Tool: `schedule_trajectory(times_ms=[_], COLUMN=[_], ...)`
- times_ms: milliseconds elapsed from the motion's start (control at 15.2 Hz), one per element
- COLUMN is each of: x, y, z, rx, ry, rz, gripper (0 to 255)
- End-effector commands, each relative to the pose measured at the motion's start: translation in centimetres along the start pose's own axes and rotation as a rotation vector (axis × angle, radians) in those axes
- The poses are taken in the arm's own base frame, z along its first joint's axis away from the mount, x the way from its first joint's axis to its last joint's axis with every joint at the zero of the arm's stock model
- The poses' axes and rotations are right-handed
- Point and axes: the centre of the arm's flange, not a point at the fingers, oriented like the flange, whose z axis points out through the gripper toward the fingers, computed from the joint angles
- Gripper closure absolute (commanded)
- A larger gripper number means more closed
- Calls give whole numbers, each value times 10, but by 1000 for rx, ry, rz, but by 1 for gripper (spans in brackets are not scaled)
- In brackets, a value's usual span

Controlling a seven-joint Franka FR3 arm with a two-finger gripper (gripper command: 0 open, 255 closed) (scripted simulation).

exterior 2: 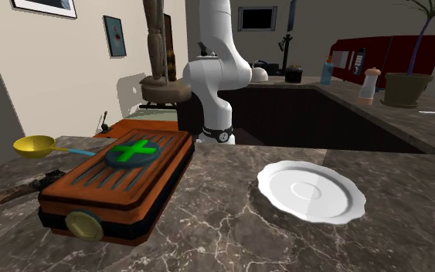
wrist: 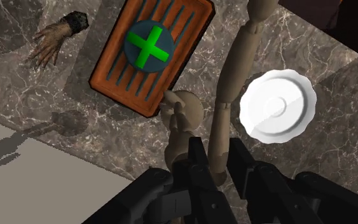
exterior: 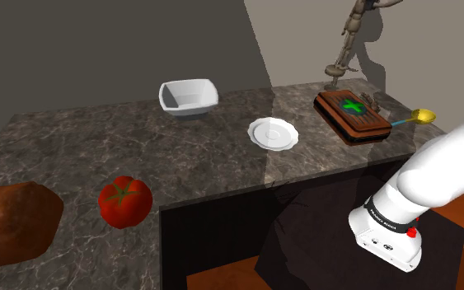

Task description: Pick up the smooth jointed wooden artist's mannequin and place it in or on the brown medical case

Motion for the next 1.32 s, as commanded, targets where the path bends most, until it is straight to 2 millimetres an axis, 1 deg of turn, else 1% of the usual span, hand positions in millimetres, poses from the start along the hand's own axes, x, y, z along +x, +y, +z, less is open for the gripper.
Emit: schedule_trajectory(times_ms=[0,462,1254], x=[-17,-72,-70], y=[18,81,80], z=[-9,-40,24], rx=[0,0,0], ry=[0,0,0], rz=[-1,-1,-1], gripper=[255,255,255])
